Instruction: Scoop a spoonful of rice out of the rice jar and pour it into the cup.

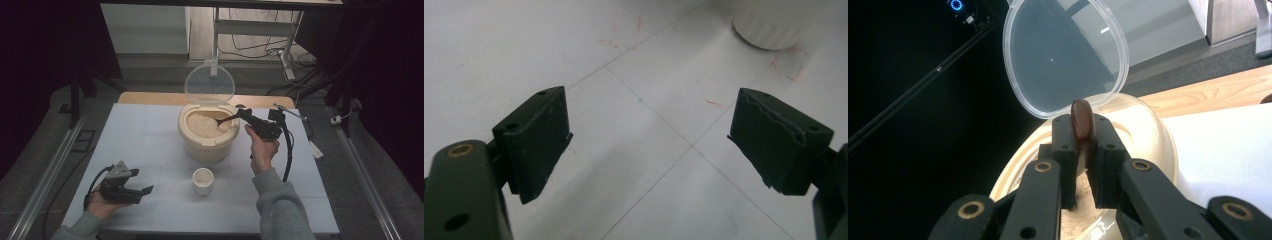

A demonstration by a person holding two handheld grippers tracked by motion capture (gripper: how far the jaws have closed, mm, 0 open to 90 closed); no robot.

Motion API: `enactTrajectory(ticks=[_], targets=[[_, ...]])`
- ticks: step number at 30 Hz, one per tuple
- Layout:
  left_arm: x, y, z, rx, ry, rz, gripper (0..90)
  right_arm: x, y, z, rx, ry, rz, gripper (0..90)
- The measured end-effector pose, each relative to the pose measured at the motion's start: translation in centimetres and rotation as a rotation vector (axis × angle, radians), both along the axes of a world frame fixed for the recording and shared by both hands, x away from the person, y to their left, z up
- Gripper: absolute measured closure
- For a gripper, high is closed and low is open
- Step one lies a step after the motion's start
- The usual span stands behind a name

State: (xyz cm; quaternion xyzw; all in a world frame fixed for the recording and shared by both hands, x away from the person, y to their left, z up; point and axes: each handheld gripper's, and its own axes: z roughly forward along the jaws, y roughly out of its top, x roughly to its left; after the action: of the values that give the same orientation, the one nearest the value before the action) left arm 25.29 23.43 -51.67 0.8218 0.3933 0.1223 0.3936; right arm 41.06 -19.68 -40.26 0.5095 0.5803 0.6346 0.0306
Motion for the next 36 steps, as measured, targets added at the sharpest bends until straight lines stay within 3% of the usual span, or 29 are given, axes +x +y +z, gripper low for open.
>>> enactTrajectory(ticks=[13, 18, 25, 36], targets=[[0.0, 0.0, 0.0, 0.0, -0.001, 0.0, 16.2, 0.0, -1.1, -0.3, 0.081, 0.022, -0.013, 82.6], [0.0, 0.0, 0.0, 0.001, 0.0, -0.001, 16.2, 0.2, -1.6, -0.4, 0.14, 0.057, 0.002, 82.7], [0.0, 0.1, -0.1, 0.001, 0.0, 0.001, 16.3, 0.2, -2.0, -0.4, 0.162, 0.07, -0.007, 82.7], [0.0, 0.1, 0.0, 0.002, -0.002, 0.002, 16.4, 0.5, -2.8, -0.6, 0.24, 0.138, -0.018, 82.7]])
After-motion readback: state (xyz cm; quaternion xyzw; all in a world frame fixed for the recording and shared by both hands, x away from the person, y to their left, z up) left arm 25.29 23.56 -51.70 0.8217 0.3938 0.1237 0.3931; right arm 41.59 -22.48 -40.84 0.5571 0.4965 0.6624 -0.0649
